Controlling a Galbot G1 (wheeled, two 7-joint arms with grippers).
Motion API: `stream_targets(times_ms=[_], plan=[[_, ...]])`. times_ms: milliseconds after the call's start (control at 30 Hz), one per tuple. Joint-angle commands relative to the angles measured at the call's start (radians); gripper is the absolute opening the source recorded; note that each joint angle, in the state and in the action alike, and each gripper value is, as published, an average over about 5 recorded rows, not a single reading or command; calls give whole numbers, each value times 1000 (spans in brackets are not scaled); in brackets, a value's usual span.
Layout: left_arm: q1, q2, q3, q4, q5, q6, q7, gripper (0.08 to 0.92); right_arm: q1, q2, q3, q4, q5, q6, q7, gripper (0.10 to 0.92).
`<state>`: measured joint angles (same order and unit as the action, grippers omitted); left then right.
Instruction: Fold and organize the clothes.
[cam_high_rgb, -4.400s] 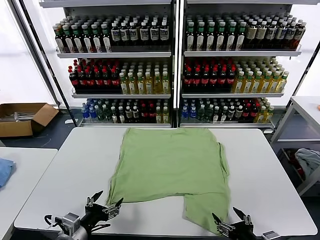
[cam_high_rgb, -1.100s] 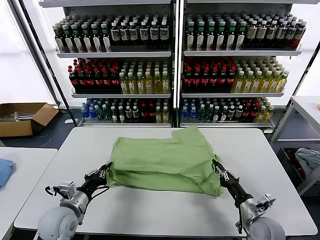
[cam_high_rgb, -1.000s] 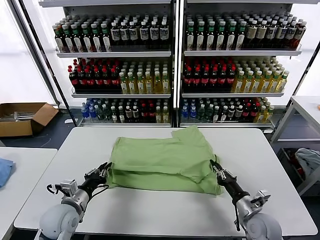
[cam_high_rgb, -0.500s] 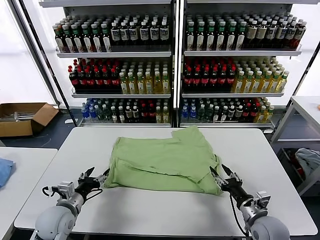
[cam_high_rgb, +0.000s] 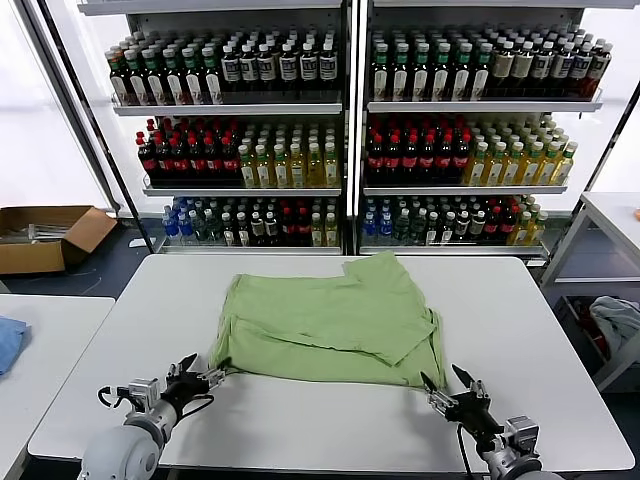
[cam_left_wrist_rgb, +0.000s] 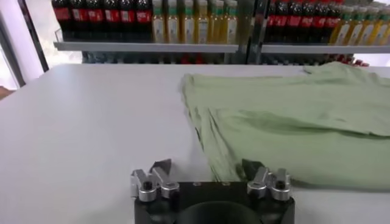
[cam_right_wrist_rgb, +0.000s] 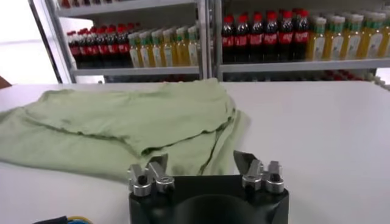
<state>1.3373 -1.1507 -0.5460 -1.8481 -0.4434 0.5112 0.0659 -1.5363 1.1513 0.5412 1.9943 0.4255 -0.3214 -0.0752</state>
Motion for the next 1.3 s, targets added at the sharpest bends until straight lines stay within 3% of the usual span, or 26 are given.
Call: stream_targets(times_ms=[33,433,667,933,1300], plan=[[7,-5,3,22,-13,5,9,636,9,5,-25,-20,-13,-42,32,479],[31,4,-10,-11,-34,-8,15,290,24,-17,-19,-12,-6,-38,30,144],[95,25,-44,-86,-18,-60,25,106,8,-11,-24,21,-1,-41,19,113],[220,86,-123,-219,-19,-76,62,83,-111,-20,24,90,-1,3,9,113],[372,91,-217,-253,23,-71,62,83,-342,52,55,230,-82,56,3,113]])
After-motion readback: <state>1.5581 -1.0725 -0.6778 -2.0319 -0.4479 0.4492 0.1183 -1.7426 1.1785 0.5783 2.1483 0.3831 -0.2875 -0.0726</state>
